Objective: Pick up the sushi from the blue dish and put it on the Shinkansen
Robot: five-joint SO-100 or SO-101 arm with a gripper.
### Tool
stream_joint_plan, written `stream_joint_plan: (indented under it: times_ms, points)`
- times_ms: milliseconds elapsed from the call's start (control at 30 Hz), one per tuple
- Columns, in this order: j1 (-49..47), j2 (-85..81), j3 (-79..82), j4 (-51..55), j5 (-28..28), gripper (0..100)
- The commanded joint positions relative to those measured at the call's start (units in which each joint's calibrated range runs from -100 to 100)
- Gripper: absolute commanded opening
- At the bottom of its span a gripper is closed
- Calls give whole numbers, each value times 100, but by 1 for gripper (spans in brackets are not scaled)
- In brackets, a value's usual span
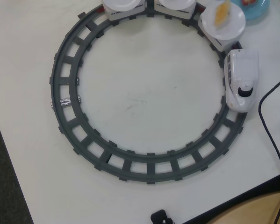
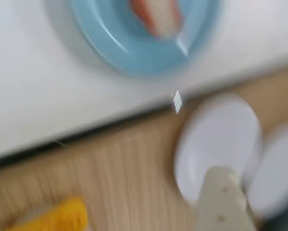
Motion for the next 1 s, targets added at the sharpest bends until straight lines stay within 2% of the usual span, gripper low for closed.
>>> stream_joint_plan:
  times_ms: [0,267,467,967]
  points:
    - [-156,803,-770,113,113,27]
    - [-526,2265,-2009,447,370,39]
    - [-526,2983,-2592,447,459,39]
    - [-526,4085,-2646,387,464,38]
